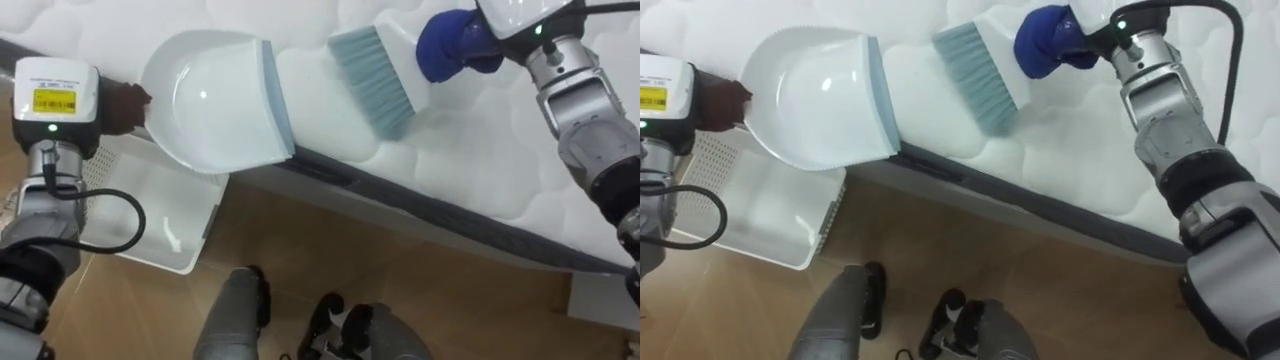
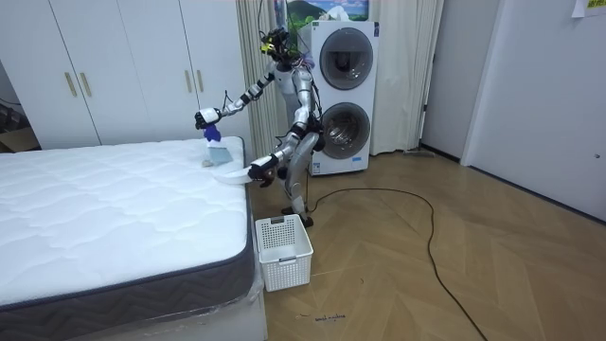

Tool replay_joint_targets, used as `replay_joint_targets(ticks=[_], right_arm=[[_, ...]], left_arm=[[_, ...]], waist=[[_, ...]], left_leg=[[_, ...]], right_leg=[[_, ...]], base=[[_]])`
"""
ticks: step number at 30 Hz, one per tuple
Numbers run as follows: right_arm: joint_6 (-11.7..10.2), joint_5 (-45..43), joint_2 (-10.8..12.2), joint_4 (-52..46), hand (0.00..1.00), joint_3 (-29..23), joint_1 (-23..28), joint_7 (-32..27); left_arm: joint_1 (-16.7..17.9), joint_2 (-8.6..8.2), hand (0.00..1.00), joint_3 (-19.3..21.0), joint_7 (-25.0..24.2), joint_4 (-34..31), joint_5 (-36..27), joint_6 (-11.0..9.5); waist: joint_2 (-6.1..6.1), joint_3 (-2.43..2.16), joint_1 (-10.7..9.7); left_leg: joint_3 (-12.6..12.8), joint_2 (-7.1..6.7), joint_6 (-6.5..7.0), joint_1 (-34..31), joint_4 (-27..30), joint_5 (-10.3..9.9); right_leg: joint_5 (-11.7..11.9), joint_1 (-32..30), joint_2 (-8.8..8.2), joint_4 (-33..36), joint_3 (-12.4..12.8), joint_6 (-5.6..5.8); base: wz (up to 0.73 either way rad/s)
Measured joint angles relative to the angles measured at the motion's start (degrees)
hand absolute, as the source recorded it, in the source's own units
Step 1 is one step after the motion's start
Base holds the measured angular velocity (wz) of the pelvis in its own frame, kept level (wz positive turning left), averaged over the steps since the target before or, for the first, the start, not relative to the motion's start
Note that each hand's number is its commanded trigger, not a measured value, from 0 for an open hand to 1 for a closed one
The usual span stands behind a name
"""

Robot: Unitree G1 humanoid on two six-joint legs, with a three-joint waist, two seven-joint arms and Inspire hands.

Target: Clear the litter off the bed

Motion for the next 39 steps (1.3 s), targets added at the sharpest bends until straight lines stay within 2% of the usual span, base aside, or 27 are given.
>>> replay_joint_targets(ticks=[7,13,16,19,22,26,32,36,39], right_arm=[[0.32,-0.18,0.0,0.87,1.0,0.0,0.01,1.14],[1.14,0.26,-0.01,7.19,1.0,-0.01,0.03,-0.26],[1.14,0.55,-0.01,11.0,1.0,-0.1,0.27,-2.1],[1.22,0.93,-0.04,11.48,1.0,-0.34,3.11,-4.39],[1.25,1.11,-0.04,13.01,1.0,-0.89,4.59,-8.04],[1.24,5.45,-0.04,14.89,1.0,-1.61,6.21,-12.23],[1.24,9.5,-0.1,16.03,1.0,-4.9,10.02,-16.9],[1.24,11.33,-0.11,17.01,1.0,-7.55,12.11,-21.12],[1.24,11.11,-0.11,17.78,1.0,-8.84,12.24,-22.04]], left_arm=[[-0.01,-0.03,1.0,0.02,-1.49,-0.77,0.01,0.6],[0.12,-0.71,1.0,-0.1,-1.84,-1.55,-0.01,2.02],[0.79,-0.89,1.0,-0.1,-1.65,-1.52,-0.01,2.14],[1.63,-0.97,1.0,-0.11,-1.42,-1.56,0.09,3.17],[2.17,-1.06,1.0,-0.11,0.29,-1.59,0.25,3.36],[2.49,-1.26,1.0,-0.19,2.63,-1.21,-0.04,3.49],[2.59,-3.33,1.0,-0.17,3.95,-0.59,-0.11,5.36],[2.57,-3.68,1.0,-0.55,5.19,-0.56,-0.13,6.64],[2.55,-4.35,1.0,-0.66,5.21,-0.56,-0.09,7.66]], waist=[[0.04,-0.02,0.02],[0.11,-0.05,0.71],[0.11,-0.05,1.18],[0.12,-0.05,1.22],[0.14,-0.04,1.2],[0.17,-0.02,1.27],[0.27,0.0,1.46],[0.46,-0.05,1.13],[0.56,-0.08,1.16]], left_leg=[[-0.04,0.0,0.02,0.0,0.43,0.01],[-0.03,-0.13,0.12,0.15,0.31,0.17],[-0.03,-0.64,-0.07,0.77,-0.35,0.34],[-0.48,-0.82,-0.37,1.9,-1.21,0.55],[-0.56,-0.9,-0.51,2.0,-1.55,0.64],[-0.63,-1.11,-0.48,1.99,-1.71,0.65],[-0.84,-1.82,-0.37,1.82,-1.8,0.7],[-1.19,-1.93,-0.27,0.91,-1.67,0.77],[-1.23,-2.1,-0.24,0.8,-1.63,0.78]], right_leg=[[-0.01,0.0,-0.02,0.55,0.07,-0.01],[-0.01,0.0,0.15,0.62,0.23,-0.02],[-0.08,0.04,0.14,0.62,0.91,0.11],[-0.1,1.5,0.39,-0.4,0.57,0.13],[-0.11,1.64,0.31,-0.59,0.36,0.1],[-0.13,1.7,-0.07,-0.64,0.04,0.1],[-0.5,1.36,-0.51,-0.13,0.34,0.47],[-0.5,0.75,-0.6,-0.19,-0.05,0.47],[-0.54,0.68,-0.78,-0.05,-0.1,0.53]], base=[[0.0],[0.0],[0.0],[0.07],[0.03],[0.01],[0.04],[0.02],[0.0]])
